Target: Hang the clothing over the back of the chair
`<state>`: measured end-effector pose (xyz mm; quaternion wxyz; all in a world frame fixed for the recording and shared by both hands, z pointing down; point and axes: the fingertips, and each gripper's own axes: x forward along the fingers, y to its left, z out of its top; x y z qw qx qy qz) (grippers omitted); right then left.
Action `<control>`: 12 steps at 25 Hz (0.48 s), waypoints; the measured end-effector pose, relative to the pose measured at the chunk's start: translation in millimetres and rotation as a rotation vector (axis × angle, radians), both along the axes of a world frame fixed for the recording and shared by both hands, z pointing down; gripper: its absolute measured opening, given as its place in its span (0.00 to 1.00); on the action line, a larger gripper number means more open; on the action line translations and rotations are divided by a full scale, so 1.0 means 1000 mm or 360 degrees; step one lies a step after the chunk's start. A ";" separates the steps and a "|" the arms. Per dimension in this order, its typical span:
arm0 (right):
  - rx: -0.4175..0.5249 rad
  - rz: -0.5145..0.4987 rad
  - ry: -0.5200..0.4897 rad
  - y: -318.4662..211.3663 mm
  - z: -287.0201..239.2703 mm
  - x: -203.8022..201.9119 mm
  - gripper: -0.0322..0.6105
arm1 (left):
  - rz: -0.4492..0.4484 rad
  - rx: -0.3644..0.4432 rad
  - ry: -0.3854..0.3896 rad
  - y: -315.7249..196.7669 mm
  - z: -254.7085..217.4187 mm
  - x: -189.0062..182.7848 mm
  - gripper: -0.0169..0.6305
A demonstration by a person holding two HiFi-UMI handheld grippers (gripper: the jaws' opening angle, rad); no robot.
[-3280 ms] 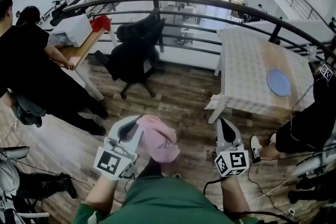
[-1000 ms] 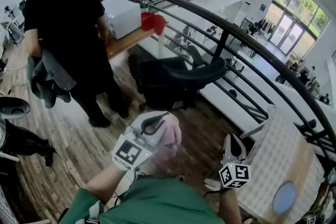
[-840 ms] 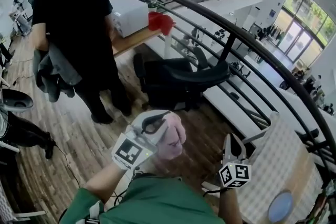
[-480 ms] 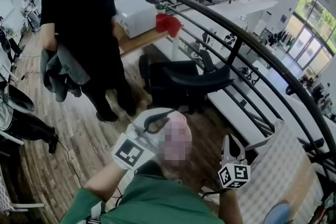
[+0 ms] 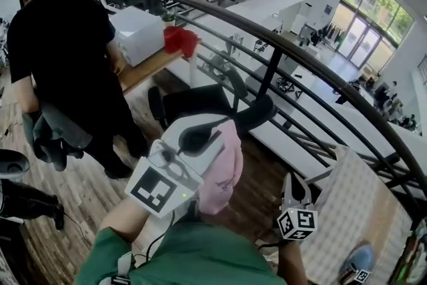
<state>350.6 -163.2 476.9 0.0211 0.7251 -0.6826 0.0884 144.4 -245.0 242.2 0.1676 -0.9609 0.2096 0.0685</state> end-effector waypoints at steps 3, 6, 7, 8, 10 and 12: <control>0.0027 0.0125 0.0033 -0.014 -0.011 0.009 0.05 | 0.0135 -0.0092 0.0142 -0.049 -0.043 0.007 0.06; 0.0041 0.0224 0.0057 -0.022 -0.016 0.010 0.05 | 0.0273 -0.0103 0.0259 -0.094 -0.089 0.018 0.06; 0.0041 0.0253 0.0059 -0.025 -0.016 0.010 0.05 | 0.0293 -0.0061 0.0270 -0.104 -0.103 0.022 0.06; 0.0041 0.0285 0.0058 -0.028 -0.016 0.010 0.05 | 0.0307 -0.0003 0.0276 -0.114 -0.115 0.025 0.06; 0.0040 0.0353 0.0044 -0.032 -0.015 0.007 0.05 | 0.0327 0.0102 0.0265 -0.132 -0.135 0.033 0.06; 0.0037 0.0404 0.0031 -0.035 -0.013 0.002 0.05 | 0.0321 0.0151 0.0232 -0.156 -0.144 0.041 0.06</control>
